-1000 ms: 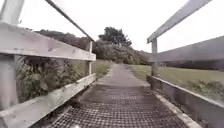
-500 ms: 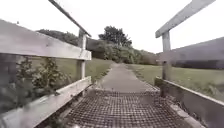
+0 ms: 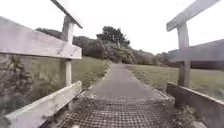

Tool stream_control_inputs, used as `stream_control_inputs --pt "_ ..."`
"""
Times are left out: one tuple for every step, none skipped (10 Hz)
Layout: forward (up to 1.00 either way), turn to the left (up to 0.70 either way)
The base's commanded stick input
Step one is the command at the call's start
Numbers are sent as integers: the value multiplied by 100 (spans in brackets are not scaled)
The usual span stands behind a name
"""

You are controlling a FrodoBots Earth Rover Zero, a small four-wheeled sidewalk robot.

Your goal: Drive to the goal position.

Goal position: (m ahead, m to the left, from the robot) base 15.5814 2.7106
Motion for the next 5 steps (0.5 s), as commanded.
stream_control_inputs --pt "100 0" --pt "100 0" --pt "100 0" --pt "100 0" --pt "100 0"
